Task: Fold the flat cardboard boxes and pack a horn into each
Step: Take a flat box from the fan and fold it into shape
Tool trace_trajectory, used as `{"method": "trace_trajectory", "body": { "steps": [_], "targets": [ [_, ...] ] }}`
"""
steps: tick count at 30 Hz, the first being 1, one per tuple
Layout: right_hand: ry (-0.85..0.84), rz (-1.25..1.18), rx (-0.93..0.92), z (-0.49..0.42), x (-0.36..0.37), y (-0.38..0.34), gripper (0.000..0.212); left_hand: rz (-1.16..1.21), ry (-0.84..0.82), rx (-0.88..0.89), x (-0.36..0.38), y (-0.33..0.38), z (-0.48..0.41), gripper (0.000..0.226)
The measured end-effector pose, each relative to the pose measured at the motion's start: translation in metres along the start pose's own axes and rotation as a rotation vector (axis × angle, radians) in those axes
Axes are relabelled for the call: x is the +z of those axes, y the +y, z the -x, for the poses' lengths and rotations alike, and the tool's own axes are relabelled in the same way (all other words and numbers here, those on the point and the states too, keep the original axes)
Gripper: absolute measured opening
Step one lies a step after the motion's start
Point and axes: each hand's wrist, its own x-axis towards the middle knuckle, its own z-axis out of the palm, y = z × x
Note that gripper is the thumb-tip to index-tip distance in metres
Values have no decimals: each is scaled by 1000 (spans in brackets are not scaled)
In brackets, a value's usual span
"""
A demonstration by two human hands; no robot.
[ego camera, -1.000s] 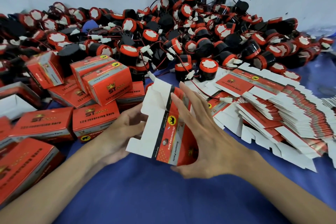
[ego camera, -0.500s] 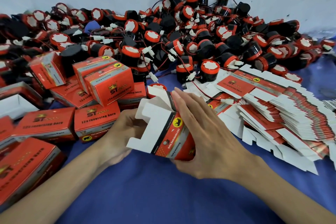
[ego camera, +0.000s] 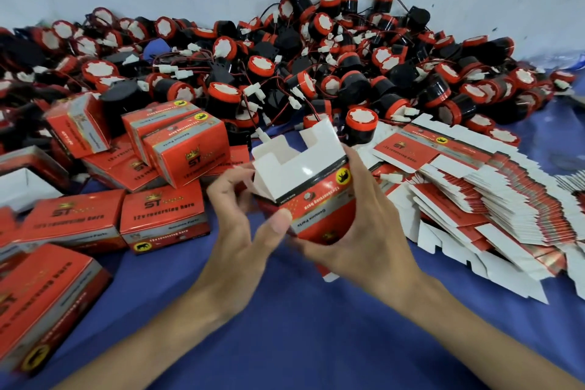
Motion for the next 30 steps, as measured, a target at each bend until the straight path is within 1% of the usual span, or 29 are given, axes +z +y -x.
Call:
{"method": "trace_trajectory", "body": {
  "steps": [2, 4, 6, 8, 10, 13, 16, 18, 20, 22, 25, 26, 30],
  "targets": [
    [-58, -35, -15, 5, 4, -6, 112, -14, -69, -10, 0, -1, 9, 67],
    [-123, -88, -43, 7, 6, -10, 106, 2, -62, -40, -6, -2, 13, 50],
    [-197, -239, -9, 7, 3, -12, 87, 24, -18, -24, -13, -2, 10, 45],
    [-232, -477, 62, 4, -1, -12, 65, 11, -50, 18, -16, 3, 6, 46],
    [-216, -686, 145, 2, -3, -11, 54, 2, -131, 46, -15, 6, 7, 47],
    [-178, -888, 192, 1, -3, -14, 38, 65, -210, -11, -11, 6, 14, 43],
    [-99, -945, 153, 3, -2, -21, 19, 41, -200, -7, -10, 3, 15, 36],
    [-75, -1000, 178, 6, 0, -24, 10, 20, -165, 7, -9, 3, 13, 36],
    [-80, -1082, 223, 8, 3, -25, 7, 33, -121, 7, -9, 4, 11, 36],
    [-78, -1166, 279, 8, 4, -23, 7, 60, -87, -2, -10, 3, 10, 28],
    [-76, -1252, 337, 6, 6, -17, 8, 75, -74, -24, -10, 3, 8, 25],
    [-70, -1247, 343, 6, 6, -16, 10, 75, -72, -28, -11, 2, 8, 26],
    [-52, -1185, 343, 4, 8, -14, 29, 97, -100, -29, -11, 6, 8, 28]
  ]
}}
